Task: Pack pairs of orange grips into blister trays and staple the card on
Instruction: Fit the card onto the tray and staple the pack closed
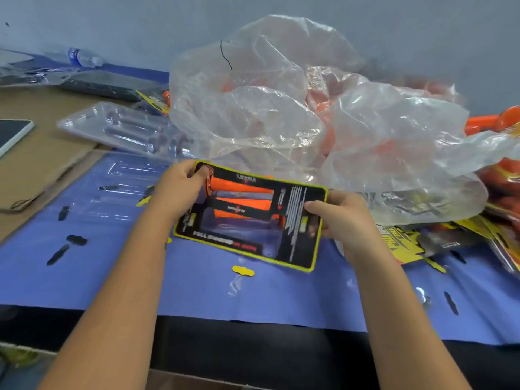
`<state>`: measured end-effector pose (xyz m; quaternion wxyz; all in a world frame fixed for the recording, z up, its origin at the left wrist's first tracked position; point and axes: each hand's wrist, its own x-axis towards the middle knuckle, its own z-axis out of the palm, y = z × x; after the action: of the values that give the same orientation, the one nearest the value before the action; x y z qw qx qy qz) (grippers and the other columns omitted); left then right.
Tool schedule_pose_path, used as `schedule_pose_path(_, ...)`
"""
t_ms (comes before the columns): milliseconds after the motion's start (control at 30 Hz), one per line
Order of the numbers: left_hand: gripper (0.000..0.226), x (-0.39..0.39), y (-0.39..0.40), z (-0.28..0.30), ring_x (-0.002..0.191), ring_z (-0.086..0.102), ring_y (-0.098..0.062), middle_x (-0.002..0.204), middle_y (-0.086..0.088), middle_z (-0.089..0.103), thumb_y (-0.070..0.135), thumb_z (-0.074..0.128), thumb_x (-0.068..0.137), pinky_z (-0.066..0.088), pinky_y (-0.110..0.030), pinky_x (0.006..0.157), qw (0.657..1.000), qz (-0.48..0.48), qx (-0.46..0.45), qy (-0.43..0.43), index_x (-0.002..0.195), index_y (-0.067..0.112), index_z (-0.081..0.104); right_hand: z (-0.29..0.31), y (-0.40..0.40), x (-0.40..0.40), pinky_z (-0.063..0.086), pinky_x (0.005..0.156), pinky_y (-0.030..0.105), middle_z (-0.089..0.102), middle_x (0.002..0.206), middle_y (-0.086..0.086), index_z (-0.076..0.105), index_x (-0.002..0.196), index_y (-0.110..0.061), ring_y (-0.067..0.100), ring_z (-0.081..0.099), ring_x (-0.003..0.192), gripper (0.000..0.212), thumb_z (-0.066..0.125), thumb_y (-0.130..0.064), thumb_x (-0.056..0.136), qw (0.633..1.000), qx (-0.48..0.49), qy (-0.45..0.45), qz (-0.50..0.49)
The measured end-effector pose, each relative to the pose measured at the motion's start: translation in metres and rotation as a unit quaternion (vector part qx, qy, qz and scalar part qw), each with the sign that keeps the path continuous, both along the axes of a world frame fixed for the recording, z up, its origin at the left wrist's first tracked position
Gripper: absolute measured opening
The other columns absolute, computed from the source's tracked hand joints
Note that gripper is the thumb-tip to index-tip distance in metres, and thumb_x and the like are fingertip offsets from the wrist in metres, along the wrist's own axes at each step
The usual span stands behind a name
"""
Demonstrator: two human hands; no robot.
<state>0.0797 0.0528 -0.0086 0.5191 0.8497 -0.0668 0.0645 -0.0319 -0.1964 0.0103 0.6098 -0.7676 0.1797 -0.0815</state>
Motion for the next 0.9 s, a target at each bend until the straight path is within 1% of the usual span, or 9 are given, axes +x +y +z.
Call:
schedule_pose_path(133,0.023,0.001,0.0,0.001,0.075,0.049,-0.019,0.078,-0.01,0.056,0.022,0.049,0.098,0.033,-0.032,0.068,1.0,0.001,-0.002,0.015,0.087,0.007,0.062,0.005,-0.004,0.001,0.049,0.048,0.029,0.064,0.067,0.008,0.061,0.077,-0.01,0.018,0.056,0.048,0.013,0.063,-0.005,0.088,0.999,-0.046,0.011,0.007)
schedule_pose_path(233,0.022,0.003,0.001,0.007,0.067,0.05,-0.019,0.074,-0.013,0.054,0.024,0.052,0.096,0.032,-0.031,0.063,1.0,0.015,-0.009,0.019,0.088,0.007,0.064,0.006,-0.004,0.003,0.046,0.042,0.022,0.063,0.063,0.006,0.062,0.075,-0.01,0.01,0.055,0.042,0.018,0.06,-0.001,0.089,0.999,-0.039,-0.012,0.009)
schedule_pose_path(300,0.022,0.003,0.001,0.009,0.063,0.048,-0.019,0.069,-0.013,0.054,0.027,0.054,0.094,0.032,-0.03,0.06,0.999,0.033,-0.006,0.025,0.085,0.01,0.066,0.006,-0.003,0.006,0.047,0.046,0.025,0.063,0.065,0.005,0.063,0.075,-0.013,0.007,0.056,0.044,0.017,0.061,-0.003,0.089,0.999,-0.026,-0.032,-0.009)
schedule_pose_path(400,0.016,0.002,-0.002,0.008,0.061,0.051,-0.016,0.068,-0.001,0.06,0.025,0.057,0.091,0.037,-0.028,0.06,0.999,0.033,-0.03,0.026,0.078,0.02,0.065,0.007,-0.002,0.016,0.039,0.05,0.025,0.063,0.075,0.009,0.065,0.082,-0.016,0.021,0.058,0.056,0.01,0.06,-0.011,0.089,0.998,-0.032,-0.052,-0.031)
schedule_pose_path(500,0.011,0.0,-0.006,0.006,0.065,0.059,-0.007,0.072,0.011,0.069,0.023,0.057,0.09,0.046,-0.021,0.063,0.994,0.045,-0.102,0.021,0.082,0.024,0.065,0.009,-0.001,0.03,0.037,0.04,0.021,0.063,0.077,0.01,0.067,0.093,-0.014,0.021,0.055,0.045,0.012,0.055,-0.012,0.09,0.995,-0.045,-0.067,-0.057)
schedule_pose_path(600,0.013,0.001,-0.006,-0.001,0.073,0.06,-0.005,0.077,0.014,0.067,0.021,0.058,0.092,0.045,-0.02,0.069,0.995,0.064,-0.074,-0.015,0.081,0.026,0.064,0.011,-0.002,0.043,0.054,0.061,0.034,0.069,0.09,0.011,0.069,0.106,-0.012,0.024,0.065,0.071,0.019,0.059,-0.016,0.091,0.99,-0.054,-0.082,-0.105)
schedule_pose_path(667,0.011,0.002,-0.006,-0.007,0.081,0.059,-0.01,0.083,0.011,0.065,0.016,0.061,0.091,0.046,-0.026,0.078,0.995,0.076,-0.052,-0.042,0.088,0.025,0.066,0.011,-0.004,0.045,0.054,0.072,0.036,0.069,0.097,0.008,0.065,0.117,-0.014,0.023,0.065,0.08,0.028,0.061,-0.019,0.09,0.988,-0.022,-0.092,-0.122)
schedule_pose_path(767,0.01,0.002,-0.007,-0.013,0.083,0.06,-0.012,0.081,0.015,0.064,0.016,0.063,0.088,0.047,-0.028,0.077,0.99,0.107,-0.059,-0.07,0.088,0.025,0.066,0.009,-0.009,0.039,0.054,0.066,0.03,0.067,0.094,0.004,0.056,0.127,-0.022,0.014,0.067,0.075,0.043,0.069,-0.021,0.086,0.993,-0.002,-0.09,-0.077)
schedule_pose_path(900,0.009,0.0,-0.009,-0.019,0.081,0.06,-0.01,0.083,0.014,0.066,0.018,0.065,0.088,0.047,-0.027,0.073,0.984,0.138,-0.064,-0.096,0.09,0.026,0.067,0.002,-0.012,0.039,0.043,0.046,0.013,0.067,0.081,0.005,0.047,0.134,-0.035,-0.001,0.061,0.054,0.071,0.075,-0.005,0.076,0.992,-0.095,-0.08,-0.023)
